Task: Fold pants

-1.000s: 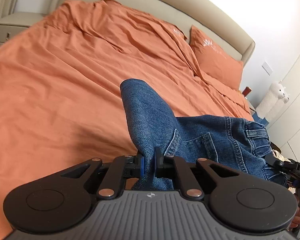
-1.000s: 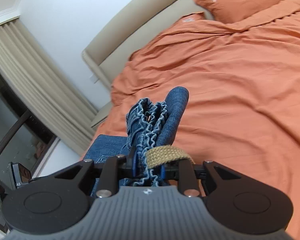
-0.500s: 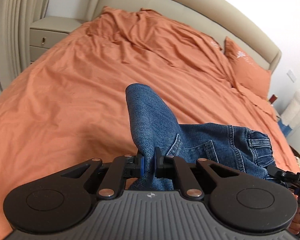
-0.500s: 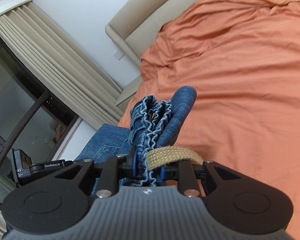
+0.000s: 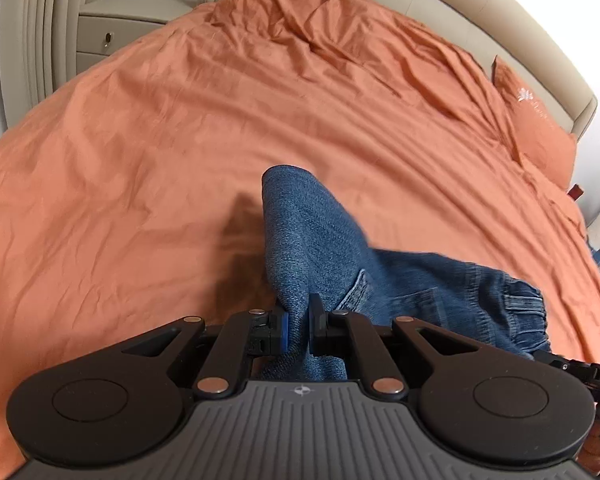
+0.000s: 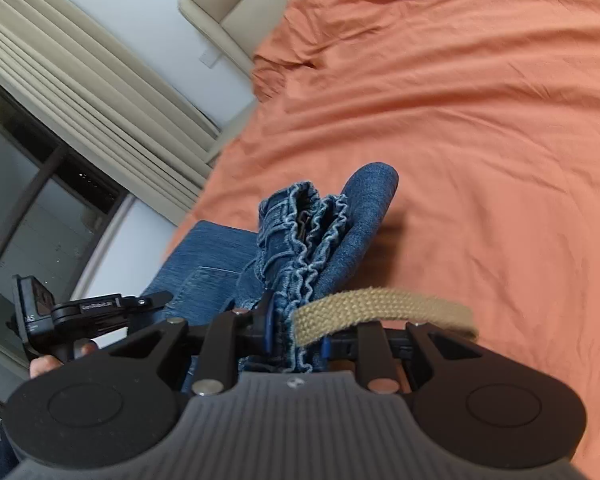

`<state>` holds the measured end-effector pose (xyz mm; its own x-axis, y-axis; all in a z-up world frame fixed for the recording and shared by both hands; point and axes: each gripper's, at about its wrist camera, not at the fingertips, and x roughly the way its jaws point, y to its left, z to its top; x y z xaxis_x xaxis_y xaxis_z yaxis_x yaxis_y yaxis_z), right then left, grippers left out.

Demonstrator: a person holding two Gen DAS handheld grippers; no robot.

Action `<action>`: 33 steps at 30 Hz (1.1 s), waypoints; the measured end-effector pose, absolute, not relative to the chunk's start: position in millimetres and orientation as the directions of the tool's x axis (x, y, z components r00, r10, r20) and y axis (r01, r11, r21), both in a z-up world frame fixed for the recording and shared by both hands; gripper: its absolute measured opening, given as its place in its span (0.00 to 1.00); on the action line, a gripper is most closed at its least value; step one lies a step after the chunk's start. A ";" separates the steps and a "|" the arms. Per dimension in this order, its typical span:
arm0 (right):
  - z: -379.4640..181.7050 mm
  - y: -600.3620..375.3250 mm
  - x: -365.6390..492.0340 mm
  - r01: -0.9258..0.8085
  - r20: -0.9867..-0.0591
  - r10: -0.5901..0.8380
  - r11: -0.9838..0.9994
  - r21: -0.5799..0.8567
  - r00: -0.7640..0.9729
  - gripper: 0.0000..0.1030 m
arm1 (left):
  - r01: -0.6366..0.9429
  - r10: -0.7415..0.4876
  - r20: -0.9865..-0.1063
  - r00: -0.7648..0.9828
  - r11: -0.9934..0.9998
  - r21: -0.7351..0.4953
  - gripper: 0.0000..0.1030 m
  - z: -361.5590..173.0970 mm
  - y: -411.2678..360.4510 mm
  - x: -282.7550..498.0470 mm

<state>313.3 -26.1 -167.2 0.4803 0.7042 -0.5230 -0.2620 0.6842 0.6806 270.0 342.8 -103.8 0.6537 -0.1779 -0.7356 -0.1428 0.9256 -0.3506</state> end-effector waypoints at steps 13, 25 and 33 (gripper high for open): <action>-206.5 -24.0 330.5 -0.193 -0.644 0.629 0.764 0.616 0.435 0.22 | -0.220 -0.143 -0.822 0.551 0.926 -0.308 0.32 -141.1 364.1 279.8; -118.4 -2.8 263.8 -0.439 -0.639 0.474 0.869 0.228 0.606 0.37 | -0.058 0.052 -0.840 0.541 0.998 0.025 0.31 -44.5 334.0 196.0; -139.6 43.3 233.8 -0.538 -0.672 0.439 0.840 0.071 0.596 0.35 | -0.054 0.018 -0.847 0.531 0.998 -0.012 0.31 -91.5 305.9 167.1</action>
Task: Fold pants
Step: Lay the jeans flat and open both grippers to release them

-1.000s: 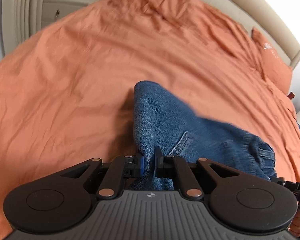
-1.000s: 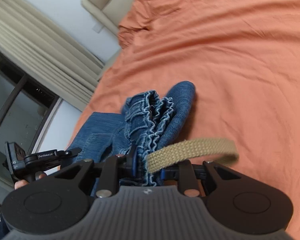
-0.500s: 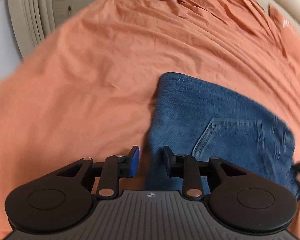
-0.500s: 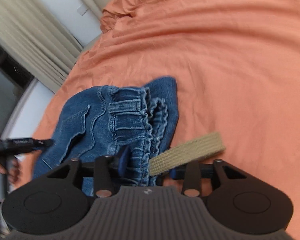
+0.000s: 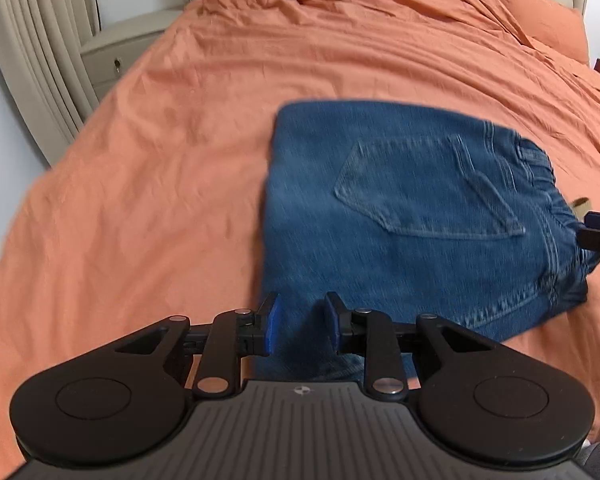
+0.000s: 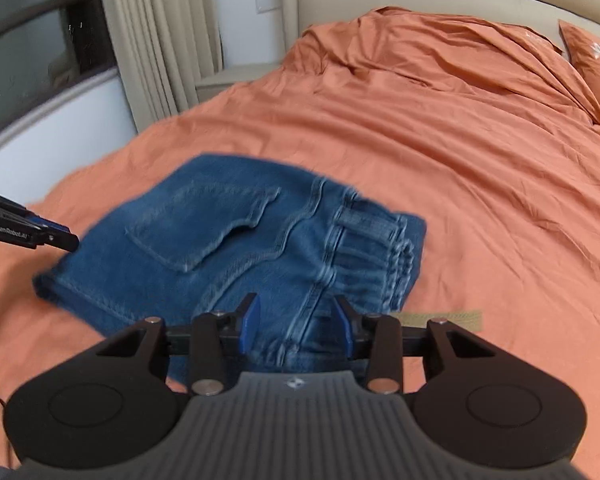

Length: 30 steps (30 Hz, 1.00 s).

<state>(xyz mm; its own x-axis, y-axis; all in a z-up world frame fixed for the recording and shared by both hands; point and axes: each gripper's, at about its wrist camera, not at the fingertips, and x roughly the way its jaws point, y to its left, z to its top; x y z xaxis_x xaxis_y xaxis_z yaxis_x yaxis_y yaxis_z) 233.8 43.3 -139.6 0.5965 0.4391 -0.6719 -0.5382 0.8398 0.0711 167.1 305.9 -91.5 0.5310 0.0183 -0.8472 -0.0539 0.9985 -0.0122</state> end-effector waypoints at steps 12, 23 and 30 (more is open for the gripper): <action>-186.2 45.9 247.1 -0.525 -0.727 0.414 0.847 0.086 0.548 0.35 | -0.017 0.040 -0.882 0.470 0.999 0.036 0.32 -135.5 299.2 173.9; -134.3 41.6 272.3 -0.529 -0.651 0.437 0.846 0.065 0.620 0.33 | -0.010 0.024 -0.813 0.581 1.000 0.023 0.32 -78.4 293.2 182.0; -152.0 46.4 339.9 -0.447 -0.685 0.393 0.888 0.108 0.614 0.12 | -0.150 0.005 -0.785 0.619 0.982 -0.111 0.32 -93.0 301.9 245.7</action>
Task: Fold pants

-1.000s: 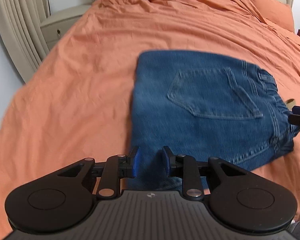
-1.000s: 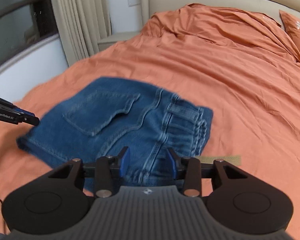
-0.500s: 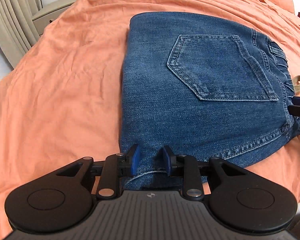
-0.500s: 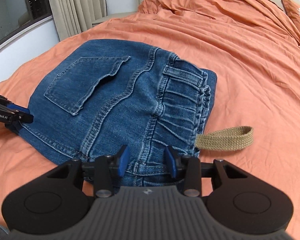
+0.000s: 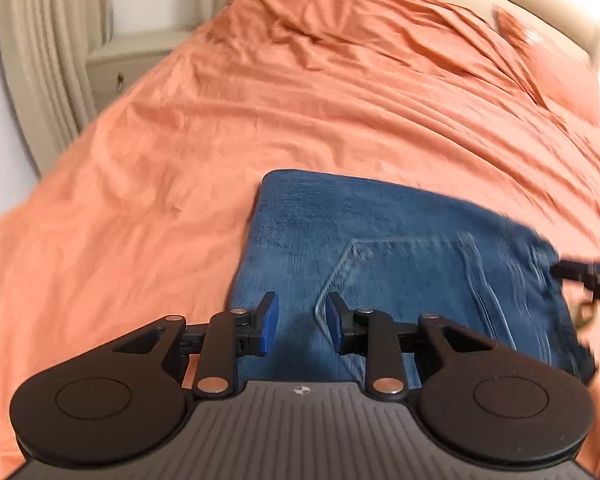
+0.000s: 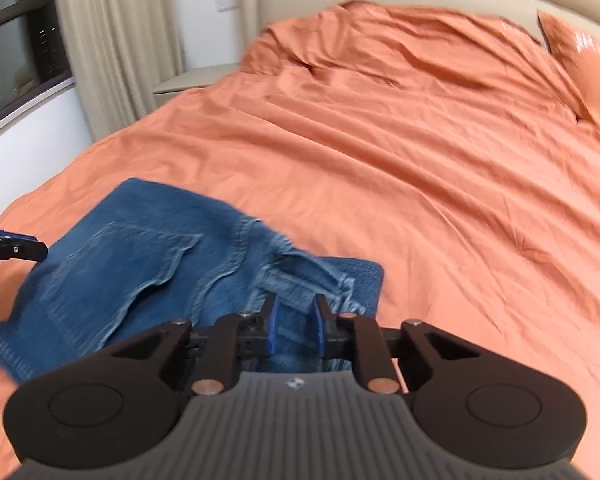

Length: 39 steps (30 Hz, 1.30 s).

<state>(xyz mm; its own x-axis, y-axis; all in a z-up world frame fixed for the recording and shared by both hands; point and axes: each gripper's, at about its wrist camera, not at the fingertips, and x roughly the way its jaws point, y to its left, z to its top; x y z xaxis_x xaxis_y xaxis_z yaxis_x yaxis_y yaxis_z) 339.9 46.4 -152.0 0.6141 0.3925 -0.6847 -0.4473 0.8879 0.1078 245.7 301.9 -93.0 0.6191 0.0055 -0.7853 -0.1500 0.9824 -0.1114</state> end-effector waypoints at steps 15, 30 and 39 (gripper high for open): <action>-152.8 49.2 354.0 -0.426 -0.718 0.357 0.900 0.092 0.597 0.16 | -0.238 0.055 -0.817 0.574 0.966 -0.102 0.29 -100.5 305.3 268.4; -12.2 4.8 183.4 -0.476 -0.607 0.424 0.875 0.083 0.673 0.75 | -0.121 0.112 -0.618 0.778 0.992 0.027 0.44 47.2 198.8 117.3; -16.4 -8.5 62.4 -0.402 -0.536 0.376 0.913 0.073 0.756 0.79 | -0.189 0.161 -0.562 0.812 0.982 0.008 0.78 51.1 139.7 24.9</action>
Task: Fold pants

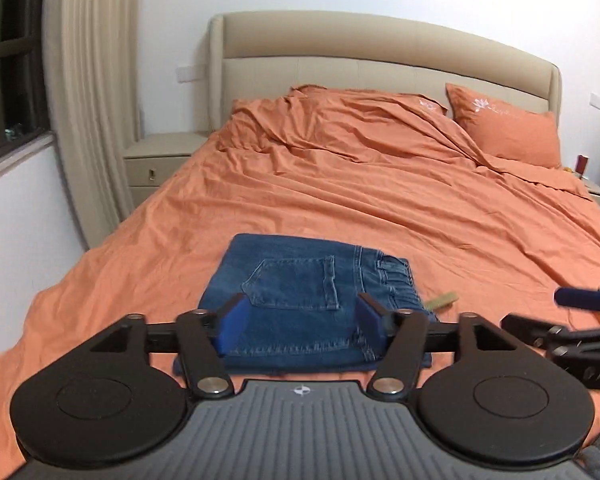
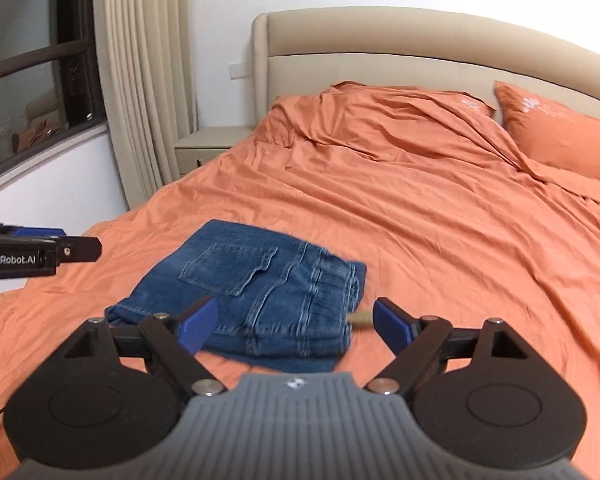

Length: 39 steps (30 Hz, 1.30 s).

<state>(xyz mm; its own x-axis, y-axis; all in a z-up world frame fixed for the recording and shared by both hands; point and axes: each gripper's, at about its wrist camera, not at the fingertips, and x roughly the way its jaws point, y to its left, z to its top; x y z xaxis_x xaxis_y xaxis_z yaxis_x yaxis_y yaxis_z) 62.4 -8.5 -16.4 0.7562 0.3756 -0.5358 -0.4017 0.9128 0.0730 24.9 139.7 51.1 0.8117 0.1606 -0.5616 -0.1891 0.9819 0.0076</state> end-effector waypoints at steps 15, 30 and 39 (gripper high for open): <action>-93.9 0.4 24.2 -0.274 -0.557 0.325 0.946 0.175 0.764 0.79 | -0.279 0.231 -0.636 0.736 0.960 0.026 0.80 -34.9 109.2 -10.9; -102.3 -0.7 27.5 -0.262 -0.548 0.327 0.945 0.196 0.769 0.79 | -0.278 0.238 -0.622 0.746 0.960 0.034 0.80 -38.8 106.9 -9.3; -102.3 1.8 24.2 -0.262 -0.542 0.321 0.947 0.185 0.777 0.79 | -0.278 0.239 -0.623 0.745 0.960 0.036 0.80 -38.5 105.9 -8.7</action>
<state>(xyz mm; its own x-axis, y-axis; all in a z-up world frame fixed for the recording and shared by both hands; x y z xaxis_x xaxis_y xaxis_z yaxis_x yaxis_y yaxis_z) 24.2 1.8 -102.3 0.7766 0.3210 -0.5421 -0.2623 0.9471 0.1849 -8.7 105.9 -38.5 0.7448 0.2391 -0.6230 -0.2779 0.9599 0.0362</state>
